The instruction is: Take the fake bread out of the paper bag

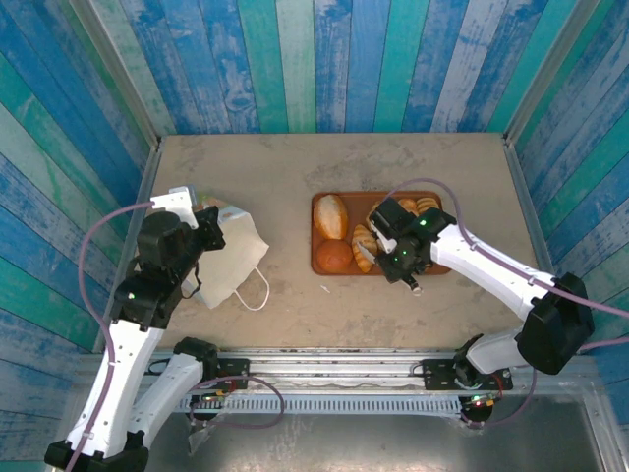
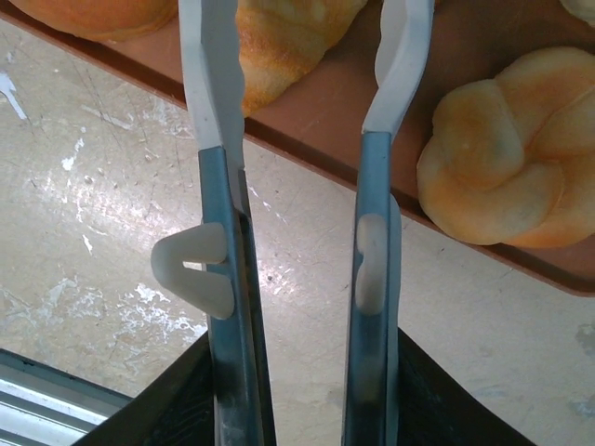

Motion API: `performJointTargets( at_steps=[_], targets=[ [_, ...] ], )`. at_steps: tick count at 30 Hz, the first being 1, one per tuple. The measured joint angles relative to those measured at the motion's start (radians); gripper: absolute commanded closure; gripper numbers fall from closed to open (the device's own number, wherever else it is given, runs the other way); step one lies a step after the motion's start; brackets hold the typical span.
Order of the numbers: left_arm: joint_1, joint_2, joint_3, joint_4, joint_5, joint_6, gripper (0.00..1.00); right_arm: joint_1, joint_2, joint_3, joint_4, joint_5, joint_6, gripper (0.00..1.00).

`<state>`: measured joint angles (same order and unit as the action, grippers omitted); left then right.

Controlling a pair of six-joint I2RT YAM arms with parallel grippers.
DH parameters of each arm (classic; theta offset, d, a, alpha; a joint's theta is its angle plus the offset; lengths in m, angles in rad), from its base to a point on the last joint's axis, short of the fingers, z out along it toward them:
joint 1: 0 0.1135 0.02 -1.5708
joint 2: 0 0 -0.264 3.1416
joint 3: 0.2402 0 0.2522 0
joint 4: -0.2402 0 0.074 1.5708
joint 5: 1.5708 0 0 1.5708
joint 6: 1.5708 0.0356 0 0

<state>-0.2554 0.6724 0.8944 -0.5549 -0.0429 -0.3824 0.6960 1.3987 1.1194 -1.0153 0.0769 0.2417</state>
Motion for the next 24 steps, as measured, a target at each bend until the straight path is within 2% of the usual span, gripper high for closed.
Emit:
performJointTargets(
  at_steps=[6, 24],
  targets=[
    [0.0, 0.009, 0.0, 0.016, 0.01, -0.008, 0.98, 0.0, -0.079, 0.001, 0.008, 0.022, -0.008, 0.52],
    [0.0, 0.011, 0.0, 0.023, 0.029, -0.038, 0.99, -0.001, -0.33, -0.002, 0.122, 0.146, -0.023, 0.56]
  ],
)
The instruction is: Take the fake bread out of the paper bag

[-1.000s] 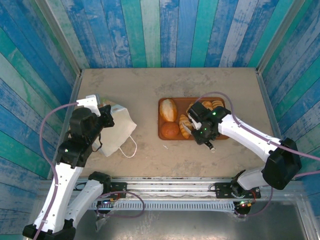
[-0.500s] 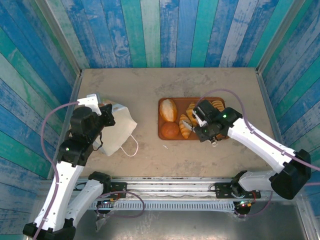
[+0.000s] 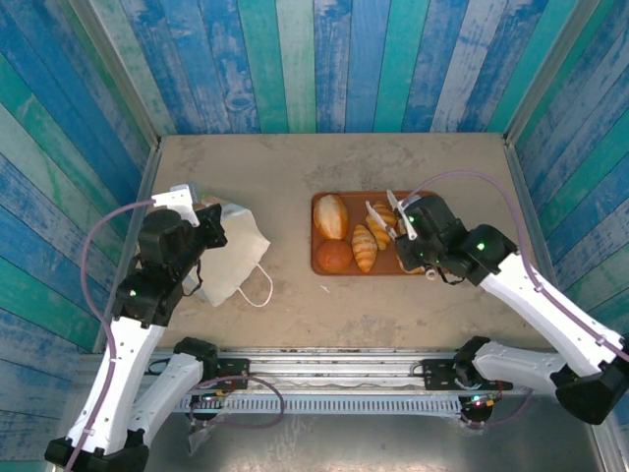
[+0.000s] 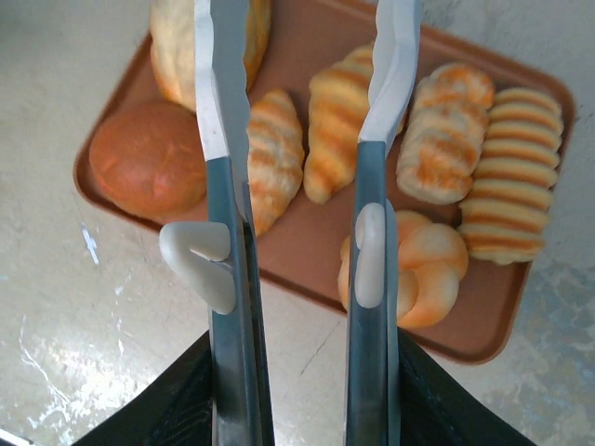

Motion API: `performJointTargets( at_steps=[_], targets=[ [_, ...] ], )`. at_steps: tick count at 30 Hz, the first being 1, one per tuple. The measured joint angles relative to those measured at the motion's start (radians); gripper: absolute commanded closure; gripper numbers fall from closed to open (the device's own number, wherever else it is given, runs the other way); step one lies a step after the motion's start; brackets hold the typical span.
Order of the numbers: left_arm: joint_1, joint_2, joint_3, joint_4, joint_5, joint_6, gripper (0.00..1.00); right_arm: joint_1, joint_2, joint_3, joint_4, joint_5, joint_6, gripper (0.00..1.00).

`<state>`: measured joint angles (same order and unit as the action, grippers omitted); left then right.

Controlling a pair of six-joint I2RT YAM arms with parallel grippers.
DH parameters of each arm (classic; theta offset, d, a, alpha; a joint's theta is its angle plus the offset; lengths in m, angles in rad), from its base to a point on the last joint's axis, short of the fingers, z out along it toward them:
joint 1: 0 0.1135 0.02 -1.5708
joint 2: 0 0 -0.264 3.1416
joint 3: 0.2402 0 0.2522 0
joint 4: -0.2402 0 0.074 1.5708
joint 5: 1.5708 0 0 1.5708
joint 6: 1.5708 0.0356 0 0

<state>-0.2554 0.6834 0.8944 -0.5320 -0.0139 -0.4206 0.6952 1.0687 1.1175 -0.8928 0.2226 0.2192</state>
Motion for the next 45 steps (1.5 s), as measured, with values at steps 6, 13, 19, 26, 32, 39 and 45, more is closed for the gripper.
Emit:
performJointTargets(
  at_steps=[6, 13, 19, 26, 32, 39, 45],
  targets=[
    [0.0, 0.002, 0.0, 0.008, 0.013, -0.007, 0.99, -0.001, -0.126, -0.052, 0.079, 0.061, 0.002, 0.56],
    [0.0, 0.023, 0.0, 0.039, 0.032, -0.024, 0.99, -0.003, -0.249, -0.121, 0.155, 0.179, 0.023, 0.57],
    [0.0, 0.028, 0.0, 0.045, 0.045, -0.031, 0.99, -0.063, -0.281, -0.175, 0.163, 0.219, 0.063, 0.6],
    [0.0, 0.023, 0.0, 0.045, 0.046, -0.035, 0.99, -0.282, -0.238, -0.192, 0.175, 0.047, 0.077, 0.6],
    [0.0, 0.01, 0.0, 0.045, 0.046, -0.045, 0.99, -0.435, -0.207, -0.201, 0.18, -0.084, 0.071, 0.61],
    [0.0, 0.006, 0.0, 0.045, 0.05, -0.048, 0.99, -0.659, -0.15, -0.201, 0.185, -0.251, 0.041, 0.61],
    [0.0, -0.004, -0.008, 0.047, 0.05, -0.048, 0.99, -0.823, -0.052, -0.187, 0.193, -0.389, 0.014, 0.6]
  ],
)
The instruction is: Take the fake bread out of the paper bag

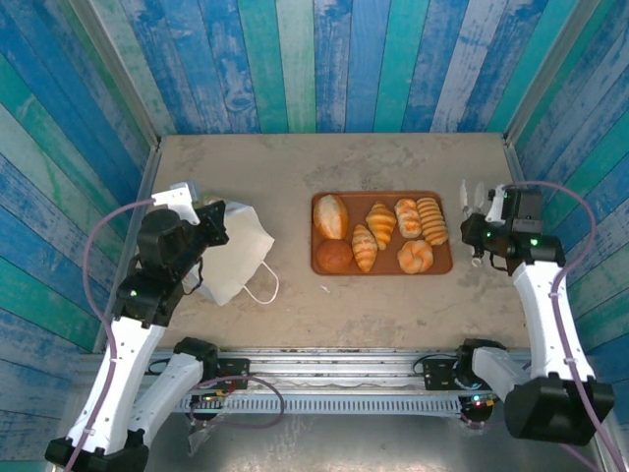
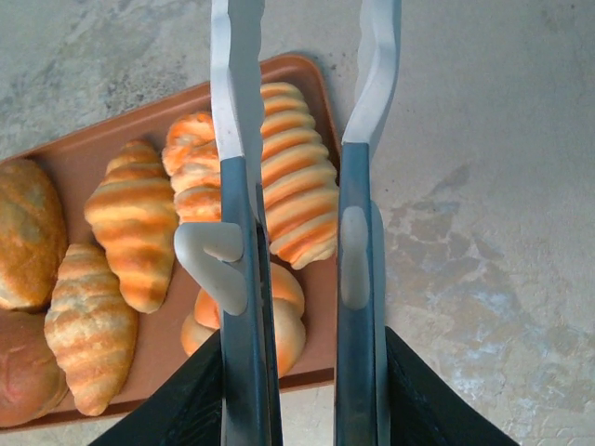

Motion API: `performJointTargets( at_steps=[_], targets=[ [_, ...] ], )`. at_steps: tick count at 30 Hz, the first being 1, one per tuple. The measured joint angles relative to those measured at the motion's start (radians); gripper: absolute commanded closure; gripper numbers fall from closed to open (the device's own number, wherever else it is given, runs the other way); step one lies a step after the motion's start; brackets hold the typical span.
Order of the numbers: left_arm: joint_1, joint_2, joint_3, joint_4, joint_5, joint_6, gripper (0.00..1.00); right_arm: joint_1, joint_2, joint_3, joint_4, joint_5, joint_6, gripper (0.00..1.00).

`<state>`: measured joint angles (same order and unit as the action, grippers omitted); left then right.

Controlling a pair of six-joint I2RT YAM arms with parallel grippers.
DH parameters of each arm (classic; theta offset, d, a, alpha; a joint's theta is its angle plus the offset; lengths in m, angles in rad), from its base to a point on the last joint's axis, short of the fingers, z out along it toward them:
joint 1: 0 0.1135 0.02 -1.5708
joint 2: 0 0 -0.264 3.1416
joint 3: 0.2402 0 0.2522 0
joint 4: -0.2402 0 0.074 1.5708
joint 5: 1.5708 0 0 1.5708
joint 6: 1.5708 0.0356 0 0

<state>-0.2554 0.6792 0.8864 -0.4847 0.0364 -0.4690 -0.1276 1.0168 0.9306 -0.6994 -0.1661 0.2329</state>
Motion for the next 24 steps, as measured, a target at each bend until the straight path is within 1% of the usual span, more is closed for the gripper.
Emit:
performJointTargets(
  at_steps=[3, 9, 13, 17, 24],
  targets=[
    [0.0, -0.006, -0.001, 0.001, 0.0, 0.0, 0.99, -0.025, 0.056, 0.025, 0.002, -0.029, -0.022, 0.58],
    [0.0, -0.021, -0.018, 0.016, 0.011, -0.008, 0.99, -0.027, 0.19, 0.107, 0.014, -0.033, -0.045, 0.57],
    [0.0, -0.023, -0.025, 0.021, 0.032, -0.015, 0.99, -0.027, 0.327, 0.153, 0.019, -0.02, -0.069, 0.56],
    [0.0, -0.032, -0.025, 0.018, 0.035, -0.001, 0.98, -0.027, 0.438, 0.193, 0.025, 0.013, -0.1, 0.55],
    [0.0, -0.072, -0.025, 0.002, 0.033, 0.02, 0.98, -0.03, 0.597, 0.303, 0.035, 0.113, -0.151, 0.55]
  ],
)
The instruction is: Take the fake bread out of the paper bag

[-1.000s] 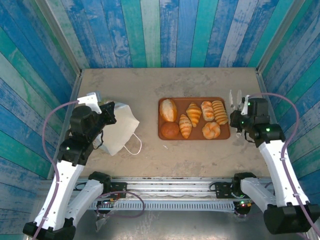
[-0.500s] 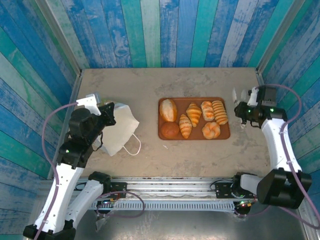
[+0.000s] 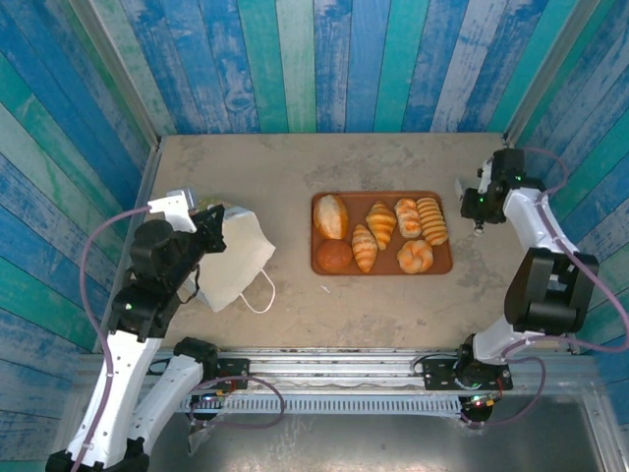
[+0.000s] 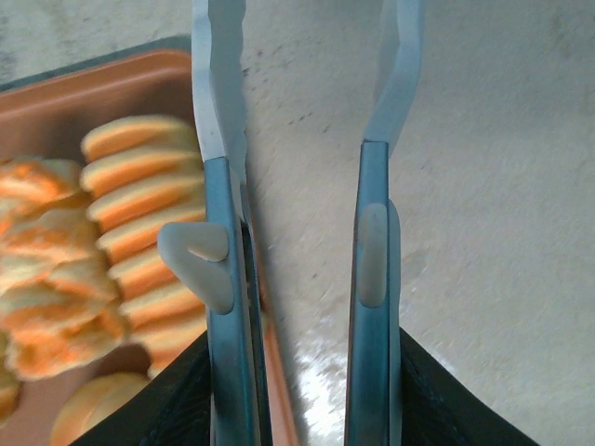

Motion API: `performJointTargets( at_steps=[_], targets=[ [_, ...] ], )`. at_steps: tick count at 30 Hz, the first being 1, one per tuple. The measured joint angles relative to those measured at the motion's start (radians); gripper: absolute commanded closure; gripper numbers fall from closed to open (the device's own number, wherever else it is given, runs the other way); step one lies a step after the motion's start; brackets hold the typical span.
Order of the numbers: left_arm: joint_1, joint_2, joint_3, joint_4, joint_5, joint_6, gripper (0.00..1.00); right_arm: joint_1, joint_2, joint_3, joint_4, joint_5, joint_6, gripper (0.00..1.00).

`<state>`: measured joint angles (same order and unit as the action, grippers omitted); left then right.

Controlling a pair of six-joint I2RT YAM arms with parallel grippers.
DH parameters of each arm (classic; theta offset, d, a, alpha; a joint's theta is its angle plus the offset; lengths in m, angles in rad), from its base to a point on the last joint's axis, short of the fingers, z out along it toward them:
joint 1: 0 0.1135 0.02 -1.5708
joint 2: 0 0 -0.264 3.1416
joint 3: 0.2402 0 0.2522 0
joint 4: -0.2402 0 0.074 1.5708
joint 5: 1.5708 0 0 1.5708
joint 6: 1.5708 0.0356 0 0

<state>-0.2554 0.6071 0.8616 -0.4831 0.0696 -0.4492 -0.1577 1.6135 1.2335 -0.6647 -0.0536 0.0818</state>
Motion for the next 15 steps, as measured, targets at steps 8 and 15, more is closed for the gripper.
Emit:
performJointTargets(
  at_steps=[8, 15],
  targets=[
    [0.0, -0.002, 0.0, -0.008, -0.003, 0.008, 0.98, -0.011, 0.204, 0.073, 0.012, 0.056, -0.058, 0.52],
    [0.0, -0.002, 0.0, -0.014, -0.005, 0.014, 0.99, -0.013, 0.286, 0.076, 0.013, 0.085, -0.095, 0.53]
  ],
)
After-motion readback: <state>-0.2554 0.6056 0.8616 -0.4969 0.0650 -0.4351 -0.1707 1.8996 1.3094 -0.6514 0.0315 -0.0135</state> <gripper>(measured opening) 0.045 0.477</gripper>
